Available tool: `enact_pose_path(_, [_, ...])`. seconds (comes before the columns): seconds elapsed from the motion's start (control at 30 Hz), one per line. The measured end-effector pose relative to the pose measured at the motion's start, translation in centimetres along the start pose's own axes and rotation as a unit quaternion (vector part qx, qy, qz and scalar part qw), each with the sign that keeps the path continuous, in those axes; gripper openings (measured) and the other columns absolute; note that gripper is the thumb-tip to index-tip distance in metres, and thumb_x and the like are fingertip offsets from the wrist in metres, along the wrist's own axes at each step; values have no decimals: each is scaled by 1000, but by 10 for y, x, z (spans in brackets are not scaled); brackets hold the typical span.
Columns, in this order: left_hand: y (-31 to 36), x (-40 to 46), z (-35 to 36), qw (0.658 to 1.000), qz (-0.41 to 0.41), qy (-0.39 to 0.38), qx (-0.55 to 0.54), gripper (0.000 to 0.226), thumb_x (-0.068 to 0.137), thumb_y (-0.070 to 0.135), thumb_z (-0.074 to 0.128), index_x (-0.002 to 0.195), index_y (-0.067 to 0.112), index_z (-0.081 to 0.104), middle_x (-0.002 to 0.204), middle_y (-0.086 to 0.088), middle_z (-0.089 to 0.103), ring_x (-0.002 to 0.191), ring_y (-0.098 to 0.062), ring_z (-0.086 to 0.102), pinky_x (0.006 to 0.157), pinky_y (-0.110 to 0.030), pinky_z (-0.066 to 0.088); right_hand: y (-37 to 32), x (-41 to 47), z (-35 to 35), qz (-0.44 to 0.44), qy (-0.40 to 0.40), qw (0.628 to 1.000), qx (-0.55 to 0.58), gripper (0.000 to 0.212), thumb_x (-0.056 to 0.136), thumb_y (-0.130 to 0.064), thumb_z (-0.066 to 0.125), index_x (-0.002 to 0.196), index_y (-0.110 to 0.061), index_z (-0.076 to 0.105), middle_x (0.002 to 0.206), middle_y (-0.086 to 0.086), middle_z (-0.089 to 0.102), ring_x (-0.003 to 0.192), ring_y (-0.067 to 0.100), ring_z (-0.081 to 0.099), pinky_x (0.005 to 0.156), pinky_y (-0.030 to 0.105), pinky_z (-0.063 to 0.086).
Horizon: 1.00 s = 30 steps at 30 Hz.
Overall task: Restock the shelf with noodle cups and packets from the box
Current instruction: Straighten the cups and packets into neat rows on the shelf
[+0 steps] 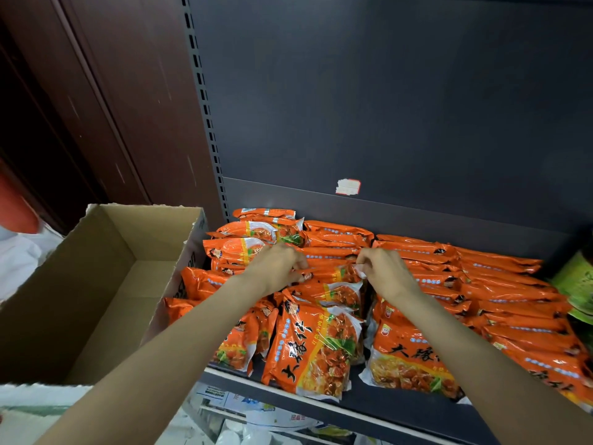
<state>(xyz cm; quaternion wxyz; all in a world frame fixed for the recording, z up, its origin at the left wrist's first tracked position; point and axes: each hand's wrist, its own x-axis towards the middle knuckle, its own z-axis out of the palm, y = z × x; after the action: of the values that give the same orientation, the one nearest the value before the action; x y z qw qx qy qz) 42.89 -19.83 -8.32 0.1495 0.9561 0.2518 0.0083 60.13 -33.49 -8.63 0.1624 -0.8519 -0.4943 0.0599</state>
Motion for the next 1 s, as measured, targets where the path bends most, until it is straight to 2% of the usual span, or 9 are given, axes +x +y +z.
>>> enact_pose_path(0.1, [2,1,1,999,-19,26,-32,26,88,19,64,114,17,64,111,-3,67,103,-20,62,92,-33,49,-4,-3,-6,-36,1,997,-74,21,91,-6,55,106,-16,66,106,5,60,97,23,59,76,33,49])
enact_pose_path(0.23, [-2,-4,3,994,-20,15,-105,21,87,14,64,108,14,65,106,-4,68,89,-17,66,85,-32,53,-18,-9,-8,-141,-45,986,-75,41,89,-39,59,127,-26,54,122,-5,55,118,15,48,102,34,36])
enact_pose_path(0.33, [-4,-11,2,991,0,46,-123,21,85,18,68,105,13,66,103,0,62,88,-13,61,83,-28,51,-31,-9,0,-152,-87,978,-113,57,83,-49,61,134,-27,47,122,-3,53,120,17,44,104,35,32])
enact_pose_path(0.5, [-16,-29,1,990,-5,38,-137,21,82,32,70,89,12,65,89,4,57,80,-9,55,70,-17,47,-38,-12,8,-136,-59,980,-129,26,88,-27,63,113,-20,61,111,1,57,110,19,52,98,36,40])
enact_pose_path(0.57, [-19,-37,-1,990,-14,18,-141,24,86,34,66,91,10,66,88,3,61,82,-9,58,68,-11,44,-41,-16,7,-118,-40,983,-134,13,91,-18,59,103,-18,63,103,1,61,99,20,59,84,32,47])
enact_pose_path(0.7, [-22,-43,-2,992,-20,-17,-125,21,93,19,57,111,10,64,111,-8,67,102,-20,62,91,-33,51,-44,-24,1,-64,-17,990,-126,5,93,-20,56,94,-18,61,95,-2,65,86,19,64,72,30,49])
enact_pose_path(0.83, [-18,-39,1,995,-22,-44,-90,36,92,16,58,127,13,56,123,-6,62,111,-22,60,97,-36,48,-43,-29,-2,-14,-3,997,-75,9,92,-26,57,93,-19,63,78,-7,58,74,14,62,67,25,41])
enact_pose_path(0.9, [-14,-35,4,992,-28,-28,-116,38,90,21,61,126,11,57,121,-7,64,108,-22,62,94,-35,50,-42,-32,-1,12,13,999,-32,8,90,-25,60,95,-20,64,79,-5,65,64,13,59,68,27,46])
enact_pose_path(1.0, [-8,-29,7,985,-38,1,-167,27,87,25,66,108,8,65,107,-7,69,95,-22,65,86,-34,52,-39,-36,3,30,15,999,15,6,89,-21,62,94,-18,65,90,0,71,55,9,57,70,34,54])
